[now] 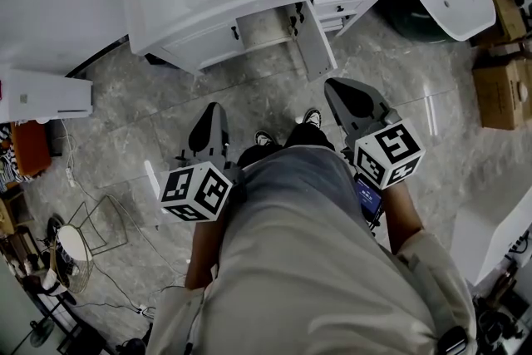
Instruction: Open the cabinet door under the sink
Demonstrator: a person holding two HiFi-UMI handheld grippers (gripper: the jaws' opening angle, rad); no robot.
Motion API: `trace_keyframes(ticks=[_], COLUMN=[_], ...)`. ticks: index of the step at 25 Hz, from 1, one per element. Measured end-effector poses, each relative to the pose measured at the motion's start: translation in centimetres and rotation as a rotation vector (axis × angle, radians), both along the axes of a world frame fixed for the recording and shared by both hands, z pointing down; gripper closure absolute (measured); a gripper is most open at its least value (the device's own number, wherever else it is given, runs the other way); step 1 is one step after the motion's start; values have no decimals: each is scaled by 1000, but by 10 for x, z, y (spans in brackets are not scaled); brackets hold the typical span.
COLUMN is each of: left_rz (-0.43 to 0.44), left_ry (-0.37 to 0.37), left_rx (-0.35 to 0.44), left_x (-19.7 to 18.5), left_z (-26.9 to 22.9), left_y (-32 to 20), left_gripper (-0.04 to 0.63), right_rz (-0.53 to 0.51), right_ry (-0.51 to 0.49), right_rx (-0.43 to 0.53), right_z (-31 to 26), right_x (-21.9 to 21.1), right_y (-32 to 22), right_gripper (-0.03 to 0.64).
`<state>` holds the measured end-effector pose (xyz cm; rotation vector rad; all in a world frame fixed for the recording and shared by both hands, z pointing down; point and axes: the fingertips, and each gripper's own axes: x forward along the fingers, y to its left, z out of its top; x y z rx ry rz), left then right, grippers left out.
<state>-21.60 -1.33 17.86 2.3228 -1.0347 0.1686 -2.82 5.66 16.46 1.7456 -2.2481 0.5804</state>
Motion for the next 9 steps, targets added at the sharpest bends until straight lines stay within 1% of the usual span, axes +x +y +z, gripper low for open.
trace_keyframes(ticks=[5, 9], left_rz=[7, 10], left_ry=[-1, 7], left_rx=[3, -10], left_x=[2, 5], left_z=[0, 5], left_y=[3, 4], left_gripper=[598, 598], right_rz=[6, 18], right_ry=[13, 38], right_rx=[-19, -41], right_z=[3, 9], right_x=[0, 6], right_y=[4, 7], right_gripper=[606, 606])
